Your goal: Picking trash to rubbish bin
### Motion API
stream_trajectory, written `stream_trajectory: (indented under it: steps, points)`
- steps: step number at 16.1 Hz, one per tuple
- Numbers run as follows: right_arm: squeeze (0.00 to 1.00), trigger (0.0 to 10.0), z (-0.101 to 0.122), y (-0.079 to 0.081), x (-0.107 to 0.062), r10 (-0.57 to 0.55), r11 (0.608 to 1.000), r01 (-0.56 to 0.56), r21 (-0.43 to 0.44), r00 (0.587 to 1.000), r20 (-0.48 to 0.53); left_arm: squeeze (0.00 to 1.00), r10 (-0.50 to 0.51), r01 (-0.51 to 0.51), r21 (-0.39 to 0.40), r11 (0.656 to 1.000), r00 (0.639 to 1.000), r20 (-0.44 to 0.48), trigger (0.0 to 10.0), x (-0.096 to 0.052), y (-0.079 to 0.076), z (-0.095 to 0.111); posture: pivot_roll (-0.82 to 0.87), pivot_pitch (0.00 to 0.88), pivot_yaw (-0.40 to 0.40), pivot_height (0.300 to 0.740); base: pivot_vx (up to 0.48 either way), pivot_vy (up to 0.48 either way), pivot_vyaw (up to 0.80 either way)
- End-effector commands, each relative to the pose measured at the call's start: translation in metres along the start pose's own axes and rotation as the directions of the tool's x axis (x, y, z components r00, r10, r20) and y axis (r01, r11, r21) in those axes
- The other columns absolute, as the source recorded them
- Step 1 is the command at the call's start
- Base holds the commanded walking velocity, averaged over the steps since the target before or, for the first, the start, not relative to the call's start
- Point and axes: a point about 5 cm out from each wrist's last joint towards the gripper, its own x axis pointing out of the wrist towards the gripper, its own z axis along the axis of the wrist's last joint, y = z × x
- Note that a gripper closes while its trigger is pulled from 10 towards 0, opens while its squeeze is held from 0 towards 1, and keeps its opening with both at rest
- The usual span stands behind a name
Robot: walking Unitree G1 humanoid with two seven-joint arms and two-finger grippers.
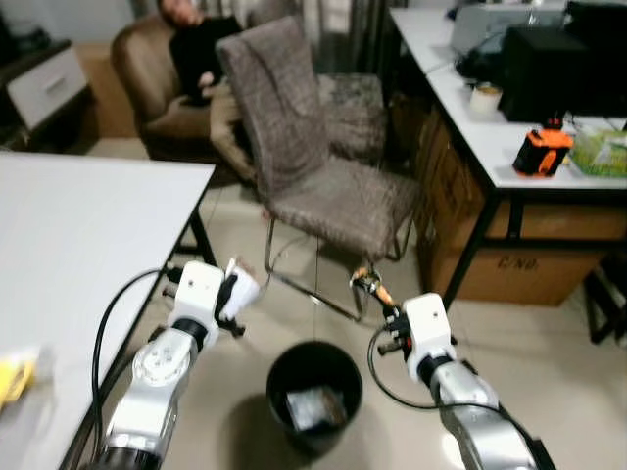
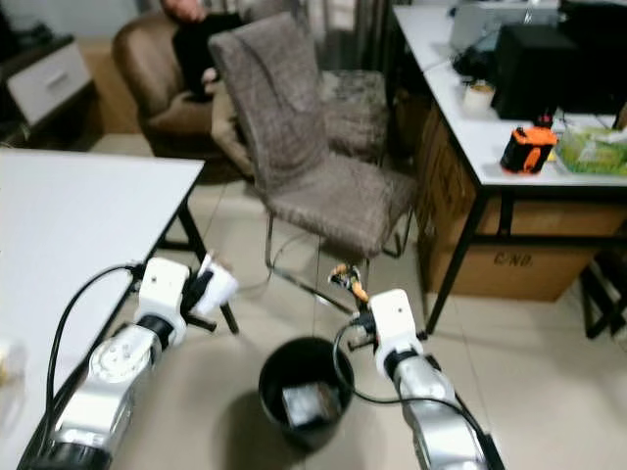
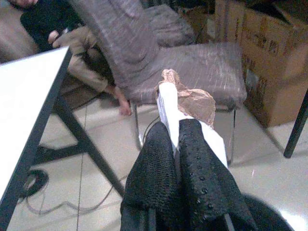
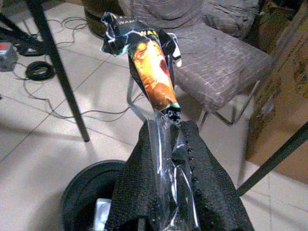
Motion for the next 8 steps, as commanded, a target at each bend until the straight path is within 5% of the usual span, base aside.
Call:
stream_trajectory:
  steps: [1,5,8]
  points:
    - [0.0,10.0,0.0003,-0.0102,-0.0038,-0.03,0.999,0.031,-0.022,1.0,0.005,0.0,-0.025,0.025,0.009,1.0,0.999,0.025,10.0,0.0053,-0.0073,0.0075,-0.08,0.0,0.044,0.74,0.428,0.0,0.0]
    - [0.0,10.0,-0.0055,-0.0117,-0.0095,-0.04,0.999,0.04,-0.022,0.999,-0.008,0.0,-0.03,0.03,0.01,1.0,1.0,0.01,10.0,0.0032,-0.0065,0.0043,-0.08,0.0,0.051,0.74,0.411,0.0,0.0]
    - [0.0,10.0,-0.0032,-0.0123,-0.0091,-0.038,0.999,0.038,-0.025,0.999,0.001,0.0,-0.052,0.052,0.007,0.999,0.999,-0.002,10.0,0.0059,-0.0086,0.0033,-0.09,0.0,0.053,0.74,0.0,0.0,0.0]
